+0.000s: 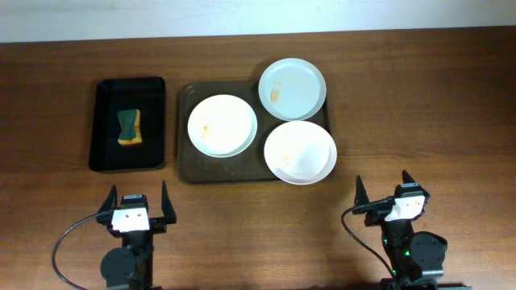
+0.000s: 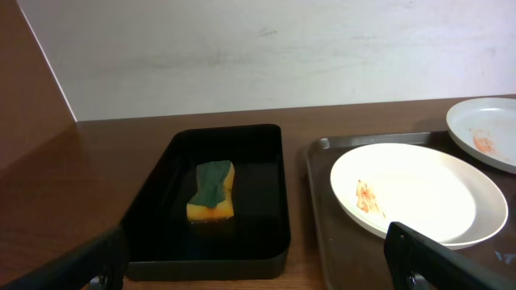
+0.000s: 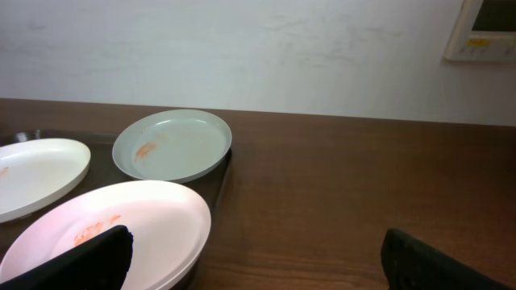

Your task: Clean dirty plates on tray and stack at the side

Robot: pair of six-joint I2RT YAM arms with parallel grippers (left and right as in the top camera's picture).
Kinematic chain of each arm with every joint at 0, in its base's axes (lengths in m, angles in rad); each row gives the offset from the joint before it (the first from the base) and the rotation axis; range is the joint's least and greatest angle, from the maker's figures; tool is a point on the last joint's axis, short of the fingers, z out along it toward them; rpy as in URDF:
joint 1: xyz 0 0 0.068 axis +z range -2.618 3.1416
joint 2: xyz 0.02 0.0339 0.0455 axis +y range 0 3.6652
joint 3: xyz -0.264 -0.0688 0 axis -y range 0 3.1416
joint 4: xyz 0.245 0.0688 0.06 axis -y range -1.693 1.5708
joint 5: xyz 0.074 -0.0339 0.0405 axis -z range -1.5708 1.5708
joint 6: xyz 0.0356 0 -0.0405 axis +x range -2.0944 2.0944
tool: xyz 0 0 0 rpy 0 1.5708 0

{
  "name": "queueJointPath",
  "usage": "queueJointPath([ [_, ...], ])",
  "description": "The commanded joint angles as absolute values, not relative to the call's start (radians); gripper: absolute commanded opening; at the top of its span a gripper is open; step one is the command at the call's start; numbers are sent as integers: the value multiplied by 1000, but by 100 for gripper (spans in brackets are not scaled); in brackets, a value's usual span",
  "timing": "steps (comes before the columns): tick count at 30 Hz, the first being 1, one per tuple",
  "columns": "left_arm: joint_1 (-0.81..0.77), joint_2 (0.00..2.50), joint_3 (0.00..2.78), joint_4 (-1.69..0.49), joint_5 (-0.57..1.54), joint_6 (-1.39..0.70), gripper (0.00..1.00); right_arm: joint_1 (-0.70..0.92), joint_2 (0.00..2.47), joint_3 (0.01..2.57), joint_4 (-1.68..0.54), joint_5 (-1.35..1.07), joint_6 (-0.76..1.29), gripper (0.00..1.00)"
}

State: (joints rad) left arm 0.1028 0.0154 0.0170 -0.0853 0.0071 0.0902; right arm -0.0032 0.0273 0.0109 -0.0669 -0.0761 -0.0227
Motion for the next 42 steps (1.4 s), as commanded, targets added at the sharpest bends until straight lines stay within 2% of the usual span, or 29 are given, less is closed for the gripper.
queueJointPath([
  [1,99,6,9,-84,-4,107,99,-5,26,6,-72,-71,-19,98],
  [42,99,6,9,-83,-26,108,99,-5,26,6,-72,-71,-19,98],
])
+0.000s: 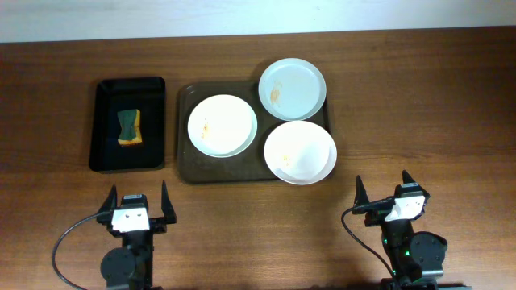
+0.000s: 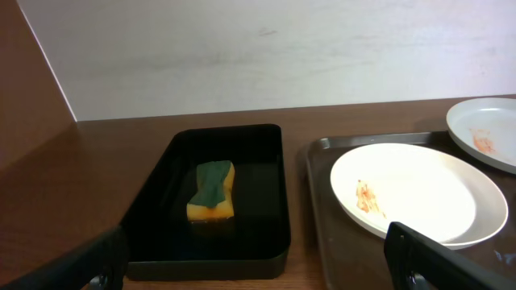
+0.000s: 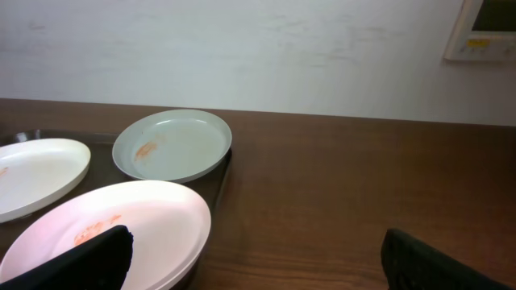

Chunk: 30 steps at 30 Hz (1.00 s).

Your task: Clean dirty plates on tray and stack at the side

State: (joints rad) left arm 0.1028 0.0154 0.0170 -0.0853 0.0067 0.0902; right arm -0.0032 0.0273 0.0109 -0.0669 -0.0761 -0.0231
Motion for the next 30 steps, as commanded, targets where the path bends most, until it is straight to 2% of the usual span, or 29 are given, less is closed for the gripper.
queueJointPath([
  [1,99,6,9,-83,-30,107,99,-5,26,6,-71,-71,-19,98],
  [10,99,6,9,-82,-26,107,99,-5,26,6,-70,-71,-19,98],
  [13,99,6,9,-76,62,106,99,-5,26,6,-60,-75,-19,98],
  [16,99,6,9,-13,135,106,99,-5,26,6,-46,-130,-19,98],
  [20,99,19,47,91,131,106,99,-7,26,15,49,-149,-19,98],
  [30,99,355,338,149,131,108,99,-8,26,160,75,-133,-57,98],
])
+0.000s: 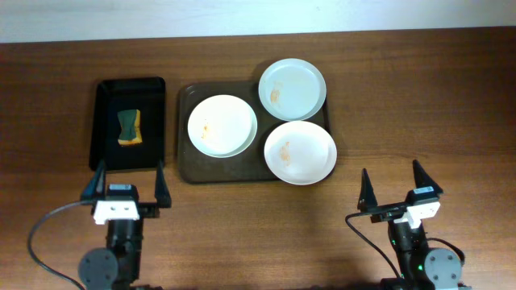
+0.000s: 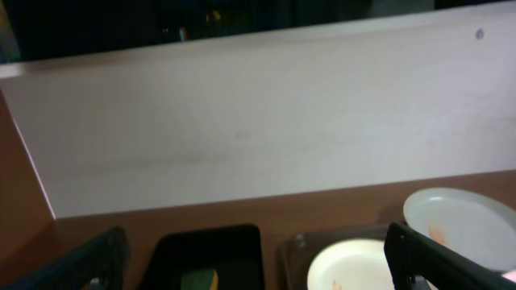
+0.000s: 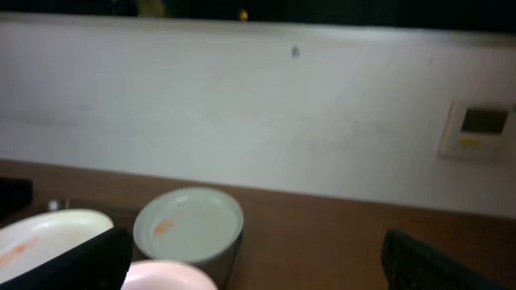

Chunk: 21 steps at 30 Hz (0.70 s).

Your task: Clean dirty plates on tray and stack at the side

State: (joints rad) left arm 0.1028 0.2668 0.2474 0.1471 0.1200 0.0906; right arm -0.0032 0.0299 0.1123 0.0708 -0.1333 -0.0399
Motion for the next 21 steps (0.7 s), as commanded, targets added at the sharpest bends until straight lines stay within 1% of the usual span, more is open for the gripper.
queueJointPath([
  [1,99,405,375,149,131,108,99,-8,26,169,75,-131,-57,98],
  [7,99,647,541,150,135,107,99,-8,27,176,76,-128,-56,98],
  [13,99,735,620,154,135,107,99,-8,48,204,76,-150,-56,98],
  [17,99,745,621,121,135,107,99,-8,185,294,75,-179,-61,98],
  [21,109,745,632,103,136,106,99,-7,406,438,75,-280,-83,98],
])
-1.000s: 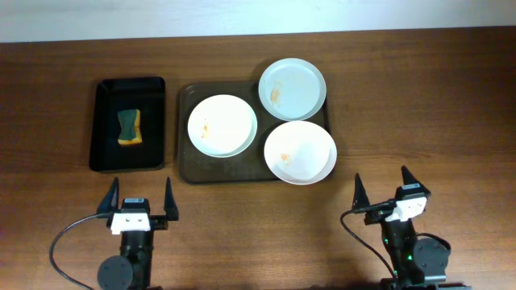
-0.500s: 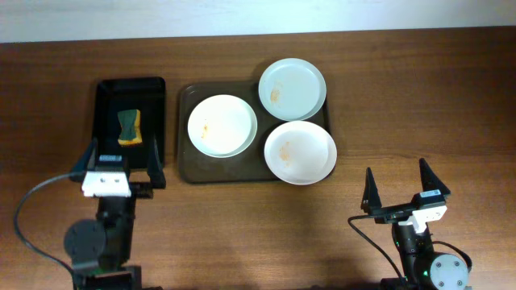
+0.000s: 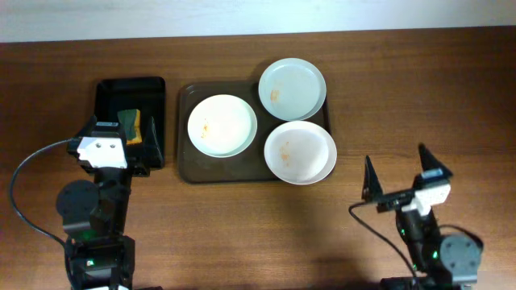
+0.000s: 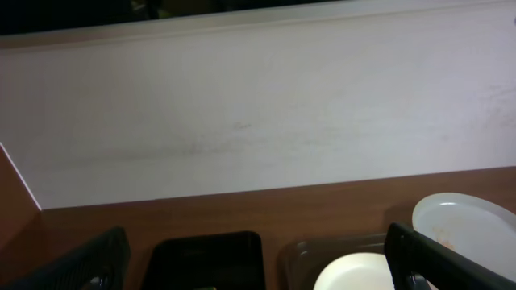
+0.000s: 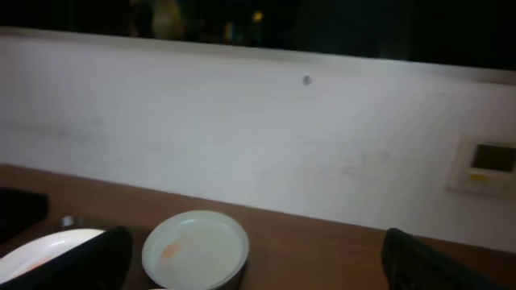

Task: Clean dirty plates on tray and stack at the side
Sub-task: 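Reach the left gripper to the sponge and the right gripper to the front-left plate rim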

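Observation:
Three dirty plates lie on the brown tray: a white plate at the left, a pale blue-green plate at the back right, and another white plate at the front right. All carry orange smears. A yellow-green sponge sits in the black tray, half hidden by my left arm. My left gripper hangs open and empty over that tray's near half. My right gripper is open and empty, front right of the plates. The right wrist view shows the pale plate.
Bare wooden table lies to the right of the brown tray and along the front. A white wall stands behind the table. In the left wrist view the black tray sits just left of the brown tray's corner.
My left arm has gone from the table's front edge to above the black tray's near half, covering part of the sponge. My right gripper sits slightly farther right. Both stay open.
At the two oldest moments both grippers sat low near the front edge, open, with the sponge and plates close in their views. Then both wrist views looked higher, mostly at the wall. Now the left gripper is over the black tray. No plate has moved.

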Robot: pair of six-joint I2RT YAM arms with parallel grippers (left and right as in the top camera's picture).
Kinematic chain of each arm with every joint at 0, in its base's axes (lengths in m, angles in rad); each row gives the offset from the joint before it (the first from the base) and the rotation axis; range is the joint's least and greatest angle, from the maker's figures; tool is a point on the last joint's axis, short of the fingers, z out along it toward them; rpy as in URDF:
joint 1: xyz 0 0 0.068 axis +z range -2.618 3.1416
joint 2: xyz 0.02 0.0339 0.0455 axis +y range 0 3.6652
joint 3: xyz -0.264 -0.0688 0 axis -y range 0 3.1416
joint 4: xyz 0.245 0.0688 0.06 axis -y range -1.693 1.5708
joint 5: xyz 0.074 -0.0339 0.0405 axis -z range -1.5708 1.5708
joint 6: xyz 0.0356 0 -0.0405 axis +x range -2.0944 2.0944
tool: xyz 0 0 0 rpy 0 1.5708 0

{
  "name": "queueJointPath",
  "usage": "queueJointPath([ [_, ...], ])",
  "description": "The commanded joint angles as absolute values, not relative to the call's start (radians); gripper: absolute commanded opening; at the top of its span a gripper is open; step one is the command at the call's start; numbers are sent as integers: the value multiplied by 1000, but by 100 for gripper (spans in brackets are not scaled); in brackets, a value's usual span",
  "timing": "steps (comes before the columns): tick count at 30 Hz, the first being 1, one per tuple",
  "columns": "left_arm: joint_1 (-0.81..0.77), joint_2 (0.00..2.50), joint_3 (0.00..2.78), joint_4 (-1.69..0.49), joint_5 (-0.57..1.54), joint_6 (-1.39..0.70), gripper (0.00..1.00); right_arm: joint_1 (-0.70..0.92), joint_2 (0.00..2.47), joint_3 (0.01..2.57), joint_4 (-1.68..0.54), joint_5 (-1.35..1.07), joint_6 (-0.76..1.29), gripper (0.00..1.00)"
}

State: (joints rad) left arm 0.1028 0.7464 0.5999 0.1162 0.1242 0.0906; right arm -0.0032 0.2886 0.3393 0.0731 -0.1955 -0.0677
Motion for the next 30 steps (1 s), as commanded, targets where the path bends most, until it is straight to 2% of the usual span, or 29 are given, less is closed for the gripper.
queueJointPath([
  [1,112,749,640,87,136,106,99,-7,463,480,67,-310,-82,98],
  [8,118,918,921,-315,143,107,99,10,890,929,-251,-427,-71,98],
  [16,119,1308,1428,-803,260,107,99,176,1374,1506,-705,-381,-70,98],
  [20,119,1535,1718,-1092,273,154,99,224,1585,1774,-877,-381,84,98],
  [24,119,1749,1941,-1317,274,155,99,255,1726,1904,-949,-420,95,98],
  [30,119,1887,1935,-1310,274,151,99,257,1861,1902,-864,-467,181,98],
])
